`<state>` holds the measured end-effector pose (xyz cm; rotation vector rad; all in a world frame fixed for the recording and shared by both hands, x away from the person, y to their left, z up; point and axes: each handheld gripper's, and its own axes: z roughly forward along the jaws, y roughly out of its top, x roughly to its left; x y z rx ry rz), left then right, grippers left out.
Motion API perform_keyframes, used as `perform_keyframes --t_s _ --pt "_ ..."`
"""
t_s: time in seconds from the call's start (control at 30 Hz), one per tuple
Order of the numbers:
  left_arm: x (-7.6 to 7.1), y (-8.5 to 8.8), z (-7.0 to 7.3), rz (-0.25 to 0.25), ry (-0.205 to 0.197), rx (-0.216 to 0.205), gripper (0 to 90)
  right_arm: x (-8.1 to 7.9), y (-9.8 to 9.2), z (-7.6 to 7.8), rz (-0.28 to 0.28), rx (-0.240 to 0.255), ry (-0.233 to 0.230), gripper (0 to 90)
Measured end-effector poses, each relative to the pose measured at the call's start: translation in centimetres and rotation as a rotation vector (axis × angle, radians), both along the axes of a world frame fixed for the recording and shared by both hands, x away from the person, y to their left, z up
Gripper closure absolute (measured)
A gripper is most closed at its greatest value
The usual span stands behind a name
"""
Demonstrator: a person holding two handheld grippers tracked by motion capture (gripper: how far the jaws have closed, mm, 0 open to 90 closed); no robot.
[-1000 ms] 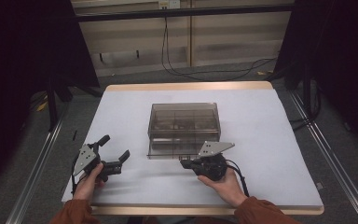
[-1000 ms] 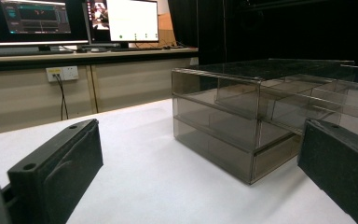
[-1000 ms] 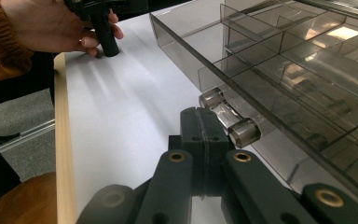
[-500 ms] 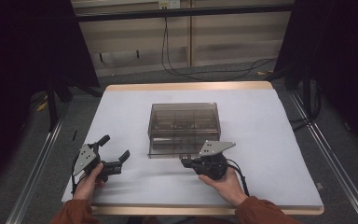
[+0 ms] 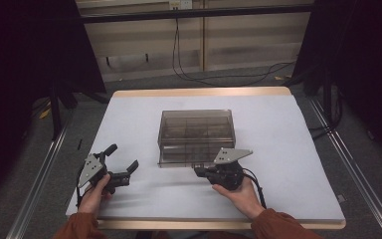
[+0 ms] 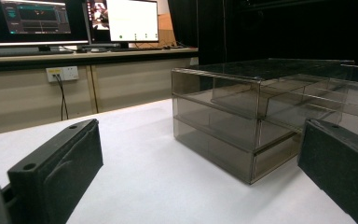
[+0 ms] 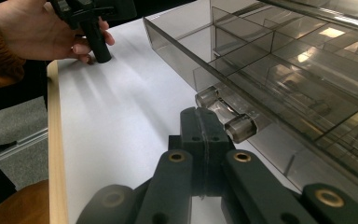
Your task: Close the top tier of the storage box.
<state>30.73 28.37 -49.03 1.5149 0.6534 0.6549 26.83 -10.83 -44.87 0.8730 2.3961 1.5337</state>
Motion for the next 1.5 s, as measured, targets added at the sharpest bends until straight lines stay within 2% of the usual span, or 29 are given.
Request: perform_keyframes --t_s 0.3,0.33,0.37,0.5,0.53,0.63,0.73,0.77,0.83,0.93,0.97,1.07,1.13,1.2,1.3,1.33,1.5 --pt "-0.03 -0.02 -0.01 0.005 0.003 -0.004 0.0 0.10 -0.18 0.01 -0.013 -0.001 -0.004 90.0" --pt "-0.01 0.09 0.01 0.003 0.000 0.012 0.0 0.11 -0.20 0.00 -0.014 -0.002 -0.003 90.0" --pt "-0.01 -0.01 0.00 0.002 0.002 -0.002 0.0 0.12 -0.20 0.00 -0.014 -0.003 -0.003 90.0" --pt "-0.03 -0.02 -0.01 0.005 0.004 -0.005 0.0 0.13 -0.22 -0.04 -0.017 -0.011 -0.008 90.0" --pt "-0.01 0.06 0.01 0.004 0.000 0.008 0.0 0.13 -0.22 -0.06 -0.019 -0.013 -0.011 90.0" --pt "-0.03 -0.04 -0.02 0.005 0.004 -0.008 0.0 0.20 -0.29 -0.07 -0.026 -0.016 -0.013 90.0" --pt "-0.02 0.08 0.01 0.003 0.001 0.010 0.0 0.27 -0.42 -0.03 -0.033 -0.015 -0.013 90.0" --pt "-0.02 -0.05 -0.01 0.006 0.003 -0.008 0.0 0.32 -0.47 -0.01 -0.036 -0.012 -0.014 90.0" --pt "-0.03 0.07 0.01 0.001 0.002 0.009 0.0 0.40 -0.54 -0.01 -0.036 -0.007 -0.011 90.0" --pt "-0.03 -0.03 -0.01 0.005 0.004 -0.006 0.0 0.41 -0.55 -0.07 -0.040 -0.017 -0.014 90.0" --pt "-0.02 0.06 0.00 0.003 0.002 0.007 0.0 0.40 -0.54 -0.07 -0.040 -0.021 -0.017 90.0" --pt "-0.03 -0.02 -0.01 0.005 0.004 -0.005 0.0 0.40 -0.54 -0.06 -0.042 -0.014 -0.014 90.0" --pt "-0.02 0.08 0.00 0.001 0.002 0.009 0.0 0.41 -0.53 -0.07 -0.044 -0.010 -0.013 90.0" --pt "-0.02 -0.04 -0.01 0.005 0.003 -0.007 0.0 0.38 -0.53 -0.06 -0.050 -0.007 -0.015 90.0" --pt "-0.02 -0.04 -0.01 0.006 0.003 -0.006 0.0 0.43 -0.55 -0.06 -0.048 -0.007 -0.019 90.0" --pt "-0.02 0.05 0.00 0.004 0.001 0.006 0.0 0.51 -0.55 -0.08 -0.048 -0.006 -0.022 90.0" --pt "-0.03 -0.04 -0.02 0.004 0.005 -0.008 0.0 0.69 -0.45 -0.21 -0.057 -0.010 -0.021 90.0"
